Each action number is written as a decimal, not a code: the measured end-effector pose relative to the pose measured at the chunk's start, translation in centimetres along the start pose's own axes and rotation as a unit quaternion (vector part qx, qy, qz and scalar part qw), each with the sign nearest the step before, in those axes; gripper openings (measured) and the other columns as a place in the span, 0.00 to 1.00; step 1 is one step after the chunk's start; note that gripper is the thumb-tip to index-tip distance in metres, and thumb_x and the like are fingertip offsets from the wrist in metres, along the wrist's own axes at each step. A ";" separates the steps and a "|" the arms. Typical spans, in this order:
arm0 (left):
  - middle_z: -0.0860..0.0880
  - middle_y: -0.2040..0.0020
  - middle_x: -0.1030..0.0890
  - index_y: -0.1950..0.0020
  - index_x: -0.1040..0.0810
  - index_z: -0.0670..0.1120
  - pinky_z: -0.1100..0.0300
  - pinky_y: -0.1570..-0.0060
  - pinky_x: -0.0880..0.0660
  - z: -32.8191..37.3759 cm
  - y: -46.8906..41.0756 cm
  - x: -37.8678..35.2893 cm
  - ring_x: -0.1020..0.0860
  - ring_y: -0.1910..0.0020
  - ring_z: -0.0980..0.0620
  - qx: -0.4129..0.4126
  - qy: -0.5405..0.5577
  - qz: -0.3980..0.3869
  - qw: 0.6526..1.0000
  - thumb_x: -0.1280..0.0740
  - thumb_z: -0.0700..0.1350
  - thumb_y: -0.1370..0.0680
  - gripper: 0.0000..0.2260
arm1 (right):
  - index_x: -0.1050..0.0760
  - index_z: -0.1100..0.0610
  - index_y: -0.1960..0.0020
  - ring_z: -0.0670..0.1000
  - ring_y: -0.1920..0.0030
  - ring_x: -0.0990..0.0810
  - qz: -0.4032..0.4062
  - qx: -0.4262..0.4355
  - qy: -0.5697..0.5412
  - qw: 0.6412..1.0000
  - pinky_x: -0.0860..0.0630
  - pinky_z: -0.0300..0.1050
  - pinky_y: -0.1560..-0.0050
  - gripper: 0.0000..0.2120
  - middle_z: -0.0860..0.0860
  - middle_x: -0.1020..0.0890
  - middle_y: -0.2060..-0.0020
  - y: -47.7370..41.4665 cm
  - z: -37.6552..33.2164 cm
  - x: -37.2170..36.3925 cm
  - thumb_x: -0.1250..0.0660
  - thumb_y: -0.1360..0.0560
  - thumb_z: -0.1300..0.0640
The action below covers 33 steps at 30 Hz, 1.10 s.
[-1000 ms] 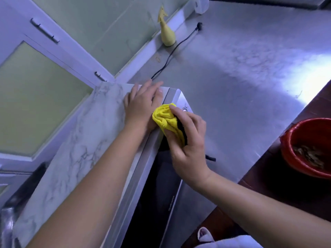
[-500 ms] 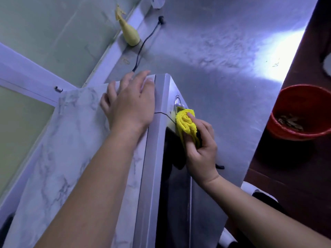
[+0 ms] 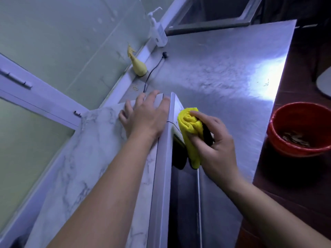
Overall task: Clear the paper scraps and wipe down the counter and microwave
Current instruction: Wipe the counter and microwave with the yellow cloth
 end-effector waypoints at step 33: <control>0.60 0.33 0.24 0.37 0.22 0.59 0.45 0.26 0.43 1.0 0.5 1.4 0.35 0.27 0.49 0.012 0.056 0.050 0.997 0.43 0.65 0.30 0.26 | 0.21 0.50 0.35 0.54 0.40 0.23 -0.118 -0.004 -0.042 0.992 0.26 0.49 0.41 0.23 0.49 0.26 0.39 -1.7 1.4 0.7 0.33 0.28 0.64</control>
Point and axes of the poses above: each hand's wrist, its own y-axis away from the middle knuckle, its own x-axis out of the back of the hand, z = x × y, the point moved 5 cm from there along -y, towards the middle knuckle
